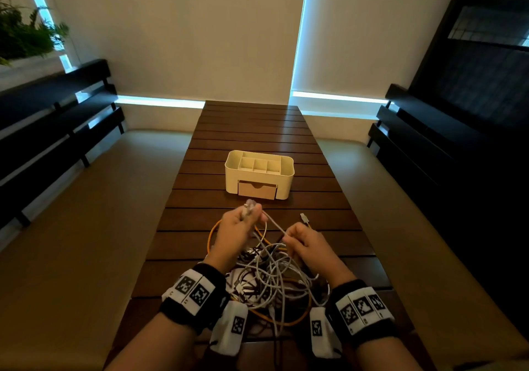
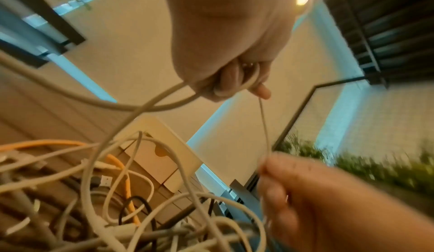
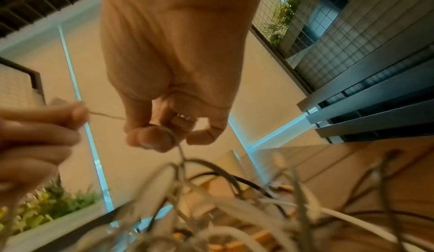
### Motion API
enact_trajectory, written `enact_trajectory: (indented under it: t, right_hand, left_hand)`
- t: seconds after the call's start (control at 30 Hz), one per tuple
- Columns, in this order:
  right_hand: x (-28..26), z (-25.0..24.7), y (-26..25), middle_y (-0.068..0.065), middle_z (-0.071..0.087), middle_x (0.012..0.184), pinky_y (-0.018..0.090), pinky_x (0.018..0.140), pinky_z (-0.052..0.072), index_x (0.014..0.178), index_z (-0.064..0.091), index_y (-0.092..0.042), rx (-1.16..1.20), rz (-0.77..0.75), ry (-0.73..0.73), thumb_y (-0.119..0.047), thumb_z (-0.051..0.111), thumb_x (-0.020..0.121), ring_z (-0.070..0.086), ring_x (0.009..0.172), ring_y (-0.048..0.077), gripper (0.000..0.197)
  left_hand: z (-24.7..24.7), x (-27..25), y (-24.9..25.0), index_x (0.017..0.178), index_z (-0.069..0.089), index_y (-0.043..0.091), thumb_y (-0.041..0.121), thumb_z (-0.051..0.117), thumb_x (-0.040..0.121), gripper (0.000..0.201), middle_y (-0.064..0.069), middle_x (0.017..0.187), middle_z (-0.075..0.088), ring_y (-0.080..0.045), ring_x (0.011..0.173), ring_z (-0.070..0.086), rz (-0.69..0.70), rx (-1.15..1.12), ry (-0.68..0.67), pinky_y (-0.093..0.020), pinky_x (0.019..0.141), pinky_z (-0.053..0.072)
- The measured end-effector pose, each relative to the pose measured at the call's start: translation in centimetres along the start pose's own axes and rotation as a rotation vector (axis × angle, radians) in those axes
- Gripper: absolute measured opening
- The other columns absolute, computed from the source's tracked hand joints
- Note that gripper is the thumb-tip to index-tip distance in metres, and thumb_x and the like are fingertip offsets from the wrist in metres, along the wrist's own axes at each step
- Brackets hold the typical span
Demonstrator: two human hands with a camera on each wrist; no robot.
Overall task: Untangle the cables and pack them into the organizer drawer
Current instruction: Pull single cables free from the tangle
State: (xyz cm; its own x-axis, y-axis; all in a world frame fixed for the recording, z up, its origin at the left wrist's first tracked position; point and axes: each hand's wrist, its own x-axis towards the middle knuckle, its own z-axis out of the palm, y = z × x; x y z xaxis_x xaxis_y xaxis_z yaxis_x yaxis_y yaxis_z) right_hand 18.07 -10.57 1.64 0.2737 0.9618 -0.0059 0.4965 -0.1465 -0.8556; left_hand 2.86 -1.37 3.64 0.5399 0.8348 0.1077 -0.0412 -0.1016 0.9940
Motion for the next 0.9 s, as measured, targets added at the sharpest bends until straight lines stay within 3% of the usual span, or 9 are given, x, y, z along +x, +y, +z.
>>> enact_trajectory:
  t: [0.17,0.27,0.43,0.5,0.57,0.67,0.73,0.8,0.9]
  right_hand:
    - [0.3,0.4,1.1,-0.008,0.058,0.07,0.016,0.067,0.044,0.092,0.056,-0.01,-0.051,0.016,-0.115,-0.019,0.046,0.097,0.055,0.065,0.004,0.014]
    - [0.9,0.6,1.3,-0.008,0.058,0.071,0.018,0.069,0.045,0.089,0.055,-0.014,-0.088,0.02,-0.112,-0.017,0.047,0.097,0.055,0.065,0.004,0.012]
    - [1.4,1.0,2.4,-0.005,0.061,0.08,0.023,0.076,0.048,0.091,0.062,-0.016,-0.132,0.043,-0.045,-0.011,0.052,0.094,0.059,0.075,0.01,0.012]
    - [1.6,1.0,3.0,-0.004,0.059,0.086,0.028,0.081,0.048,0.092,0.066,-0.014,-0.202,0.055,0.017,-0.011,0.054,0.093,0.058,0.082,0.012,0.013]
    - [1.6,0.6,3.5,-0.004,0.058,0.091,0.028,0.084,0.049,0.091,0.071,-0.012,-0.184,0.08,0.131,-0.011,0.057,0.091,0.058,0.086,0.013,0.013]
    - [1.2,-0.6,3.6,-0.006,0.057,0.095,0.023,0.084,0.045,0.097,0.072,-0.009,-0.126,0.042,0.326,-0.015,0.06,0.09,0.056,0.094,0.013,0.016]
    - [1.1,-0.9,2.6,-0.008,0.058,0.084,0.016,0.075,0.044,0.093,0.073,-0.01,-0.09,-0.006,0.399,-0.017,0.061,0.089,0.057,0.086,0.012,0.014]
    - [1.1,-0.7,1.0,-0.009,0.059,0.068,0.017,0.065,0.045,0.086,0.071,-0.013,-0.02,-0.031,0.423,-0.018,0.06,0.09,0.058,0.068,0.009,0.012]
    - [1.1,-0.3,-1.5,-0.002,0.058,0.057,0.014,0.054,0.046,0.082,0.065,-0.012,0.133,-0.088,0.42,-0.015,0.055,0.092,0.055,0.051,0.002,0.015]
  left_hand:
    - [-0.2,-0.1,0.5,0.081,0.06,0.002,0.02,0.045,0.097,0.029,0.01,0.045,0.054,0.002,0.037,0.044,0.067,-0.204,0.195,-0.009,0.04,0.034]
    - [-0.7,0.0,1.0,0.08,0.062,0.01,0.028,0.046,0.095,0.028,0.009,0.044,0.042,-0.002,0.037,0.032,0.104,-0.302,0.244,-0.014,0.037,0.025]
    - [-2.6,1.0,2.5,0.081,0.06,0.01,0.034,0.048,0.091,0.029,0.009,0.049,0.051,-0.001,0.041,0.032,0.15,-0.509,0.331,-0.014,0.039,0.028]
    - [-2.6,0.8,2.8,0.079,0.062,0.012,0.035,0.048,0.091,0.029,0.011,0.048,0.045,-0.001,0.041,0.031,0.175,-0.474,0.288,-0.015,0.039,0.027]
    - [-2.4,0.6,2.5,0.077,0.063,0.012,0.029,0.048,0.094,0.028,0.012,0.051,0.043,0.001,0.04,0.033,0.18,-0.27,0.212,-0.012,0.039,0.028]
    - [-2.5,0.8,1.1,0.072,0.066,0.014,0.026,0.055,0.092,0.026,0.003,0.059,0.053,-0.004,0.048,0.044,0.046,0.052,0.096,-0.016,0.046,0.039]
    - [-2.4,1.0,-0.2,0.076,0.069,0.017,0.027,0.065,0.087,0.015,-0.002,0.077,0.064,-0.011,0.067,0.059,-0.047,0.144,-0.047,-0.022,0.058,0.051]
    - [-1.5,1.0,-1.5,0.088,0.071,0.022,0.027,0.074,0.08,0.01,0.002,0.097,0.064,-0.009,0.089,0.061,-0.057,0.318,-0.168,-0.018,0.075,0.051]
    - [0.8,0.6,-2.8,0.106,0.07,0.019,0.025,0.074,0.08,0.027,0.008,0.103,0.063,-0.001,0.096,0.057,-0.002,0.394,-0.209,-0.005,0.073,0.043]
